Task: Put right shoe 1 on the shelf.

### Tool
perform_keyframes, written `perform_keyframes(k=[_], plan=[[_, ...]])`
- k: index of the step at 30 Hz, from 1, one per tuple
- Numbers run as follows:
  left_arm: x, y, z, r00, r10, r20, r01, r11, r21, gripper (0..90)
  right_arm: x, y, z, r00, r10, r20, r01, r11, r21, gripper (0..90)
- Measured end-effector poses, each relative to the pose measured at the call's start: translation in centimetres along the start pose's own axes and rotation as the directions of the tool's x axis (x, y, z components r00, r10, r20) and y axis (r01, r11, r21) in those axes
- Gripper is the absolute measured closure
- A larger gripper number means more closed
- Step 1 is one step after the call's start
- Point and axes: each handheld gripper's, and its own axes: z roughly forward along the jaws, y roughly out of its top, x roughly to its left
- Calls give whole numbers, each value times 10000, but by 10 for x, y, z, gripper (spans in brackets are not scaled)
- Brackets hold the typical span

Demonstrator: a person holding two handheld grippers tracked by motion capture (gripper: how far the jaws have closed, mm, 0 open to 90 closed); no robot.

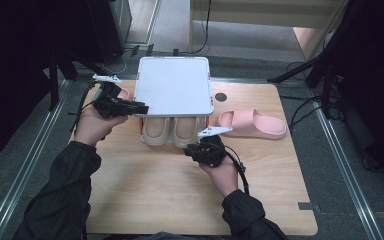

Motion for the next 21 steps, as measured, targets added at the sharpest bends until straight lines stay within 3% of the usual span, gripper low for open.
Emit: perform_keyframes(k=[6, 7, 10, 14, 16, 21], plan=[[-8, -1, -16, 9998, 123, -179, -129, 9994, -326, 522, -3, -8, -17, 9993, 24, -371, -36, 9995, -325, 624], [-9, -2, -19, 9998, 119, -166, -125, 9992, -376, 491, -5, -9, -22, 9985, 71, -548, -90, 9993, -351, 577], [-11, -6, -32, 9987, 126, -496, -153, 9983, -559, 457, -6, -7, -31, 9967, -8, -816, -19, 9994, -335, 523], [-7, -11, -38, 9972, -85, -741, 50, 9988, -478, 462, -7, -8, -43, 9962, -405, -775, 375, 9985, -398, 497], [-2, -17, -43, 9947, -448, -926, 416, 9985, -368, 480, -11, -13, -55, 9956, -498, -798, 452, 9973, -586, 495], [0, -24, -49, 9922, -489, -1148, 435, 9978, -496, 522, -11, -17, -65, 9949, -537, -848, 458, 9946, -930, 485]])
